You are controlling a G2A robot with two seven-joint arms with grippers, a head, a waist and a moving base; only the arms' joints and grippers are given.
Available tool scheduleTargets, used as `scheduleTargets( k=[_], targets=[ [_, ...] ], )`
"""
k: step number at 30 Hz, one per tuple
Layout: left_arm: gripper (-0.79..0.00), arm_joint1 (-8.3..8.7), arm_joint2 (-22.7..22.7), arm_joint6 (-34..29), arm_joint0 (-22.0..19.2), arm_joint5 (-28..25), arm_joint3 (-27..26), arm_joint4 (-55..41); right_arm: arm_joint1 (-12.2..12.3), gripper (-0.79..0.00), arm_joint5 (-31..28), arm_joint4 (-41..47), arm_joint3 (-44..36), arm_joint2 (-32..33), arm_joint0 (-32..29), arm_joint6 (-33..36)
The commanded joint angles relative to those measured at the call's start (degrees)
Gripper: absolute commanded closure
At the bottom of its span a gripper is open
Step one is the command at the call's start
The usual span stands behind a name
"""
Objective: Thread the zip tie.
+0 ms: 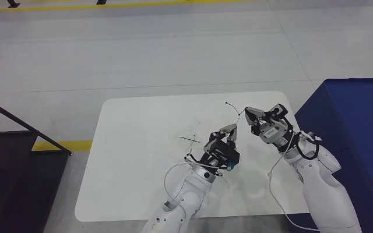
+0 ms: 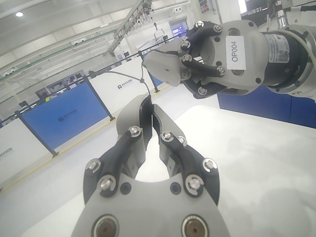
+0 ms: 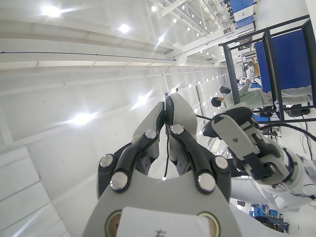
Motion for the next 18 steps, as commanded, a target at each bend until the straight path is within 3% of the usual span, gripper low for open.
scheduleTargets(
  k=[1, 18],
  targets=[
    [0.0, 0.03, 0.0, -0.1, 0.0, -0.1, 0.0, 0.1, 0.0, 0.0, 0.1, 0.2, -0.1, 0.4, 0.0, -0.1],
    [0.0, 0.15, 0.7, -2.5, -0.7, 0.9, 1.9, 3.9, 0.0, 0.0, -0.4, 2.4, 0.2, 2.8, 0.0, 0.0]
  ],
)
